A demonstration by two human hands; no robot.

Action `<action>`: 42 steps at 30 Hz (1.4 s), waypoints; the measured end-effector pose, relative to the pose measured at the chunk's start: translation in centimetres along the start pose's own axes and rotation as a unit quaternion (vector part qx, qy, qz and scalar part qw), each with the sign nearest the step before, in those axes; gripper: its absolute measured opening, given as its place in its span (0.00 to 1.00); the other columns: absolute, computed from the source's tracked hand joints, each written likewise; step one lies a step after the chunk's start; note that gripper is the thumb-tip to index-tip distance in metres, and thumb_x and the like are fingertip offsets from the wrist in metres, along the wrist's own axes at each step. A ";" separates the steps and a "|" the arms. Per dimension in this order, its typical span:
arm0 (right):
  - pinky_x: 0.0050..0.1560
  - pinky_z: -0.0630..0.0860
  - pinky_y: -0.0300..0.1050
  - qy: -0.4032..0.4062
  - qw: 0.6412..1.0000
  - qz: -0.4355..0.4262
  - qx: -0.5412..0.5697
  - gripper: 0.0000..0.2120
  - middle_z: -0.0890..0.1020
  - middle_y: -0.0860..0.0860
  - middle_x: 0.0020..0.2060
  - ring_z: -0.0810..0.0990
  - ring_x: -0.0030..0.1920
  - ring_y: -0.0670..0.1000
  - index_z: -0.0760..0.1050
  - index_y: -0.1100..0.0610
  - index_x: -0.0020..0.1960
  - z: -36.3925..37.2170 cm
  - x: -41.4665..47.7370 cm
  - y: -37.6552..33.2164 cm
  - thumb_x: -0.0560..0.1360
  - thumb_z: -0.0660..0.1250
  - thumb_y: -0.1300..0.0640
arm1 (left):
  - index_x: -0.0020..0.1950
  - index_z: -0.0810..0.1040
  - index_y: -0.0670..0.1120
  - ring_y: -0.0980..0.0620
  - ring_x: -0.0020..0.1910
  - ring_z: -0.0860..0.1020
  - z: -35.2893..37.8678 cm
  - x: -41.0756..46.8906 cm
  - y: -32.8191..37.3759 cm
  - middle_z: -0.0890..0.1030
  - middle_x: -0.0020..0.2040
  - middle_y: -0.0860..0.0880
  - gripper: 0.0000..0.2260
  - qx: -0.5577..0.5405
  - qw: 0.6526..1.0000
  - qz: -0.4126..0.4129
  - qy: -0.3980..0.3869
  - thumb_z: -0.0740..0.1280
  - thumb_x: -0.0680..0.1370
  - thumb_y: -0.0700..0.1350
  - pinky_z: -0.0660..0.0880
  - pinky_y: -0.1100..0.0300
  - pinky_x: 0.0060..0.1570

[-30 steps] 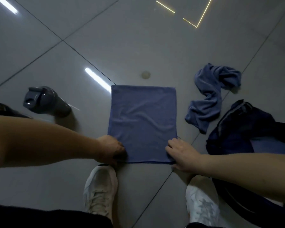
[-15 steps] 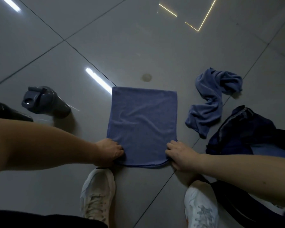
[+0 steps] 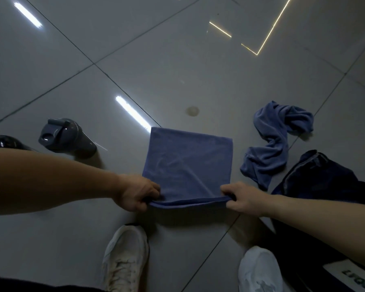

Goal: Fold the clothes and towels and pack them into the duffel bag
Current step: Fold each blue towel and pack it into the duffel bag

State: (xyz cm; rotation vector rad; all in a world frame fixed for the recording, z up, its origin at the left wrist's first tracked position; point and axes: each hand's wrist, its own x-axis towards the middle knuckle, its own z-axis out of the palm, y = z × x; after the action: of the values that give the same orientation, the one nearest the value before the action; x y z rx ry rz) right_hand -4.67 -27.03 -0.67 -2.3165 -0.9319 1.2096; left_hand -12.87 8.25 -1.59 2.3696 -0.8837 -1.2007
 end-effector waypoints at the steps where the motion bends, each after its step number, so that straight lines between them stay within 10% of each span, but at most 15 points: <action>1: 0.34 0.62 0.44 0.004 1.000 0.000 0.008 0.11 0.70 0.47 0.31 0.65 0.30 0.45 0.64 0.51 0.38 -0.1 0.0 -0.1 0.74 0.65 0.55 | 0.54 0.78 0.46 0.52 0.48 0.76 -0.3 0.0 0.0 0.78 0.52 0.50 0.10 -0.034 0.999 -0.014 -0.009 0.66 0.73 0.45 0.73 0.62 0.46; 9: 0.33 0.64 0.37 0.238 0.955 0.066 0.167 0.07 0.71 0.47 0.29 0.67 0.31 0.42 0.68 0.54 0.36 -2.9 2.0 0.6 0.70 0.65 0.57 | 0.39 0.71 0.47 0.53 0.35 0.70 -4.5 0.8 -2.3 0.73 0.36 0.51 0.12 -0.264 0.927 -0.146 0.224 0.65 0.68 0.55 0.69 0.58 0.37; 15: 0.36 0.67 0.41 0.333 0.912 0.144 0.190 0.08 0.76 0.50 0.34 0.73 0.38 0.49 0.72 0.54 0.41 -4.6 5.6 2.0 0.77 0.66 0.62 | 0.43 0.74 0.42 0.45 0.33 0.78 -6.3 2.5 -6.0 0.75 0.38 0.41 0.03 -0.370 0.830 -0.221 0.354 0.67 0.76 0.38 0.79 0.53 0.30; 22: 0.48 0.70 0.43 0.360 0.887 0.203 0.206 0.07 0.81 0.54 0.44 0.78 0.48 0.54 0.79 0.60 0.53 -5.5 9.2 3.1 0.79 0.68 0.57 | 0.49 0.78 0.41 0.46 0.36 0.79 -7.1 4.0 -8.0 0.80 0.44 0.41 0.03 -0.300 0.840 -0.255 0.374 0.67 0.80 0.40 0.77 0.59 0.28; 29: 0.52 0.73 0.46 0.383 0.857 0.249 0.237 0.14 0.80 0.55 0.49 0.79 0.54 0.58 0.76 0.61 0.59 -5.4 10.8 3.0 0.78 0.68 0.54 | 0.53 0.80 0.43 0.43 0.49 0.80 -7.0 4.8 -9.3 0.82 0.50 0.44 0.06 -0.196 0.848 -0.320 0.374 0.66 0.78 0.42 0.76 0.53 0.50; 34: 0.65 0.69 0.58 0.407 0.902 0.143 -0.019 0.21 0.72 0.59 0.63 0.70 0.62 0.62 0.71 0.61 0.67 -3.3 9.5 1.4 0.75 0.64 0.59 | 0.59 0.79 0.43 0.40 0.54 0.77 -6.7 4.9 -8.0 0.77 0.57 0.43 0.14 -0.019 0.849 -0.258 0.461 0.69 0.73 0.38 0.75 0.48 0.54; 39: 0.69 0.69 0.63 0.278 0.945 0.009 -0.175 0.23 0.72 0.61 0.69 0.70 0.69 0.65 0.75 0.62 0.66 -0.3 9.0 0.9 0.71 0.68 0.57 | 0.47 0.81 0.47 0.42 0.44 0.80 -5.7 5.1 -4.8 0.80 0.48 0.45 0.11 0.211 0.902 -0.012 0.376 0.63 0.73 0.51 0.77 0.54 0.42; 42: 0.78 0.52 0.57 0.180 0.948 0.056 -0.255 0.33 0.54 0.58 0.80 0.51 0.80 0.60 0.60 0.55 0.79 -0.6 9.2 1.8 0.79 0.59 0.43 | 0.70 0.74 0.47 0.44 0.69 0.70 -3.8 5.4 -4.2 0.71 0.71 0.46 0.25 0.221 0.950 -0.044 0.215 0.58 0.78 0.59 0.71 0.50 0.66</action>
State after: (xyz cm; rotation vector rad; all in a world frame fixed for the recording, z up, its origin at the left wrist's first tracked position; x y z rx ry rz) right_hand 0.27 -21.89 -6.71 -2.8936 -1.0814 0.5791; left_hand -5.80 7.89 -4.90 2.8907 -0.9760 -0.4973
